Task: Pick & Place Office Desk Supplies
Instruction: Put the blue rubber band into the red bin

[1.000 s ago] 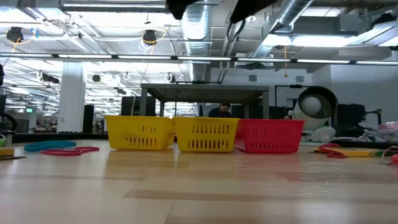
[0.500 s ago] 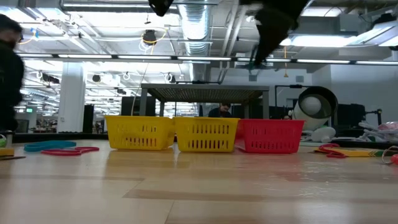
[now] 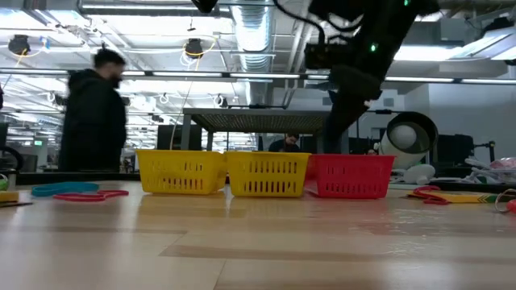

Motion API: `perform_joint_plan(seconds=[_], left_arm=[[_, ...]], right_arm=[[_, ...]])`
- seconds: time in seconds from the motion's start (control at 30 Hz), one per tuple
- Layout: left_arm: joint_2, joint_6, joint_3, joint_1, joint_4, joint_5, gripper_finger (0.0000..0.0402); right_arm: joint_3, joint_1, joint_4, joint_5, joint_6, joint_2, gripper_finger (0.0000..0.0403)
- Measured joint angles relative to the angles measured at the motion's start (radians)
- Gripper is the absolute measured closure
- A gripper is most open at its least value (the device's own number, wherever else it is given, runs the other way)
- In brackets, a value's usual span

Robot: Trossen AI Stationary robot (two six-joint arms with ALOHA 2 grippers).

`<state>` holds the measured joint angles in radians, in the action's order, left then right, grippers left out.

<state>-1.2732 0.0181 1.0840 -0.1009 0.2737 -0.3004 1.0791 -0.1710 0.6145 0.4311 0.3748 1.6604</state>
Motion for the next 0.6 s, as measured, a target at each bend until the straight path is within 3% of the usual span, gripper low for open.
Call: perform_joint_plan(seconds=[0.27, 0.6], left_arm=[[0.000, -0.008, 0.000, -0.005, 0.000, 0.000, 0.0179], [0.000, -0.008, 0.000, -0.005, 0.000, 0.000, 0.0179]], right_arm=[[-0.060, 0.048, -0.068, -0.111, -0.017, 0.000, 0.0403], [-0.099, 0.084, -0.090, -0.173, -0.011, 0.000, 0.0403]])
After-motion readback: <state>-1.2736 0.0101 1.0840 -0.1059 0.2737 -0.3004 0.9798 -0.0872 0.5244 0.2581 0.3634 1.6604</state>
